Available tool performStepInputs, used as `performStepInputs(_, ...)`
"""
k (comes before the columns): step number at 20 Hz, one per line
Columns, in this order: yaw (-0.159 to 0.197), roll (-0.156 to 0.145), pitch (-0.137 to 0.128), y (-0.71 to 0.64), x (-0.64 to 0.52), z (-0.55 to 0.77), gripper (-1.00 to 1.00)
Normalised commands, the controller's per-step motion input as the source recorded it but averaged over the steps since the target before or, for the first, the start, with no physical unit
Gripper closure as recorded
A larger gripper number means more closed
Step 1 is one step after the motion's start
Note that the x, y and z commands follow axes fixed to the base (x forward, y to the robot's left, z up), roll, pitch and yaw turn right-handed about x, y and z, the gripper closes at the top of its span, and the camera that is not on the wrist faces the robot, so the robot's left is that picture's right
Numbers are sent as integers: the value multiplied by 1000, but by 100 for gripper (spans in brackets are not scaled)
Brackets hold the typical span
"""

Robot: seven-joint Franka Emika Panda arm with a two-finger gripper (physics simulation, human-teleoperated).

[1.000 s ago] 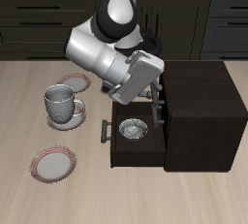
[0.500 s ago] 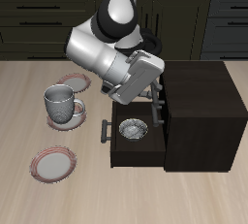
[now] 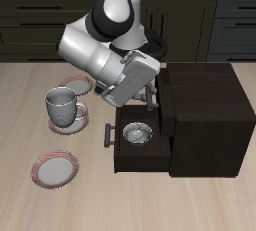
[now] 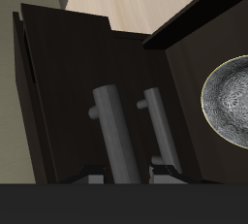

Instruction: Open the top drawer

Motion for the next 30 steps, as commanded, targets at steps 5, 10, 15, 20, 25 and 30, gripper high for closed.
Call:
performStepInputs(5, 7, -45, -18, -400, 17, 102, 100)
performStepInputs(10, 17, -41, -13, -351, -28, 74, 100)
performStepInputs(15, 4, -47, -23, -427, -35, 127, 100)
performStepInputs(20, 14, -72, -29, -617, -51, 231, 100)
performStepInputs(25, 26, -48, -17, -658, -139, 176, 100)
performStepInputs(30, 11, -78, -7, -597, -50, 81, 100)
